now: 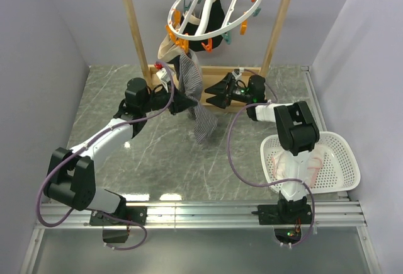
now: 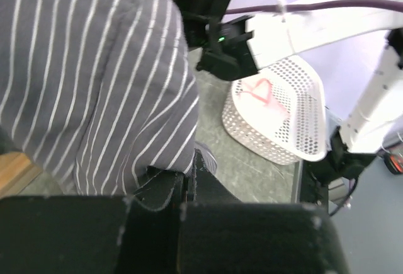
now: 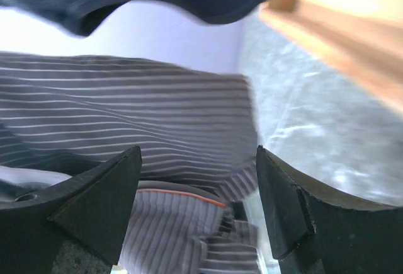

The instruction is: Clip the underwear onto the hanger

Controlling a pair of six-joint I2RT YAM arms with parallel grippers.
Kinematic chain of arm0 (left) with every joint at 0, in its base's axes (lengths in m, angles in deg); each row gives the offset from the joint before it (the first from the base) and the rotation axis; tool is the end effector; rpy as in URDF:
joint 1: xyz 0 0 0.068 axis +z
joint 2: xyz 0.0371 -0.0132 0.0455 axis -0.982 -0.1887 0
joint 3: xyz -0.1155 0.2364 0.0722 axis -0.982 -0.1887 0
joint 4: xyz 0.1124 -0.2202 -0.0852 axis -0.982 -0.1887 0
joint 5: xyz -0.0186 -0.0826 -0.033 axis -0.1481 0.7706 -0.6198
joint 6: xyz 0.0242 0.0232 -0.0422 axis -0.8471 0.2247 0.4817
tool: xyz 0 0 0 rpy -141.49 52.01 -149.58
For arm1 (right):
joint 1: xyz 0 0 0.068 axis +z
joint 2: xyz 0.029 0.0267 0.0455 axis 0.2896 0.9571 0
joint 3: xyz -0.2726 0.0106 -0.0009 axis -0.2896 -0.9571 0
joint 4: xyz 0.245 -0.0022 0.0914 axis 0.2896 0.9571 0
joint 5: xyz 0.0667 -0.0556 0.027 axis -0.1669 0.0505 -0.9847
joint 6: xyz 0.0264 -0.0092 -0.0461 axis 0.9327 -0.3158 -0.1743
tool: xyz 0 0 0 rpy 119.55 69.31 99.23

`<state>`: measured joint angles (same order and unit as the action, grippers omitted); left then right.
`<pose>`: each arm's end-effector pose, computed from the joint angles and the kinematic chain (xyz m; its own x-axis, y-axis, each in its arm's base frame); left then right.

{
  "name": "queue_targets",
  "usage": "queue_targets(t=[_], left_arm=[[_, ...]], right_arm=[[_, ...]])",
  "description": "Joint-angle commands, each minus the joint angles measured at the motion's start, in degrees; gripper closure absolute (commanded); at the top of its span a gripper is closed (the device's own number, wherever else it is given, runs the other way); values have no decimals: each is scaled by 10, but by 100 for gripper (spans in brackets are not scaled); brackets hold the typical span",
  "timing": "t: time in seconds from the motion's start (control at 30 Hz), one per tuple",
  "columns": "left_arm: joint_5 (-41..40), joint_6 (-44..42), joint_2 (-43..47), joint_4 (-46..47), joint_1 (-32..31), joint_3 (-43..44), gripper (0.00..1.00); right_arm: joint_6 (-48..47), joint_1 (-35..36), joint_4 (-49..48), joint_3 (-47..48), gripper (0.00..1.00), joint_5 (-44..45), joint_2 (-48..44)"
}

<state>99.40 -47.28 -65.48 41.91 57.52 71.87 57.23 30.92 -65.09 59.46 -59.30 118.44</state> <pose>0.2914 -0.1434 0.3104 -0.4239 -0.1248 -0.8970 0.8313 0.3394 -0.4401 0.4169 0.1356 0.1853 -0.9338 0.3033 -0.1896 -0.1686 0.0943 0.9812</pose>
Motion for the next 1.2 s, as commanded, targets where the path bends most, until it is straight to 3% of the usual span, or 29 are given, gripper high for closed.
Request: queue_targets(t=[0.0, 0.37, 0.47, 0.67, 0.8, 0.83, 0.9, 1.17], left_arm=[[49, 4, 20, 43, 2, 15, 100], [51, 19, 25, 56, 3, 18, 100], [49, 12, 26, 48, 6, 17, 100], [27, -10, 22, 16, 16, 17, 99], [4, -38, 16, -25, 16, 28, 89], [-6, -44, 13, -37, 17, 33, 80], [-18, -49, 6, -48, 17, 38, 73], [-83, -61, -29, -74, 21, 61, 63]], right_arm=[[104, 21, -126, -6, 20, -22, 3], [254, 67, -319, -28, 20, -44, 26], [270, 64, -351, -37, 26, -50, 17], [319, 53, -407, -35, 48, -54, -2], [339, 52, -446, -23, 51, -64, -12], [341, 53, -448, -22, 51, -64, -16], [344, 54, -452, -21, 53, -69, -20], [341, 64, -459, -14, 75, -80, -26]])
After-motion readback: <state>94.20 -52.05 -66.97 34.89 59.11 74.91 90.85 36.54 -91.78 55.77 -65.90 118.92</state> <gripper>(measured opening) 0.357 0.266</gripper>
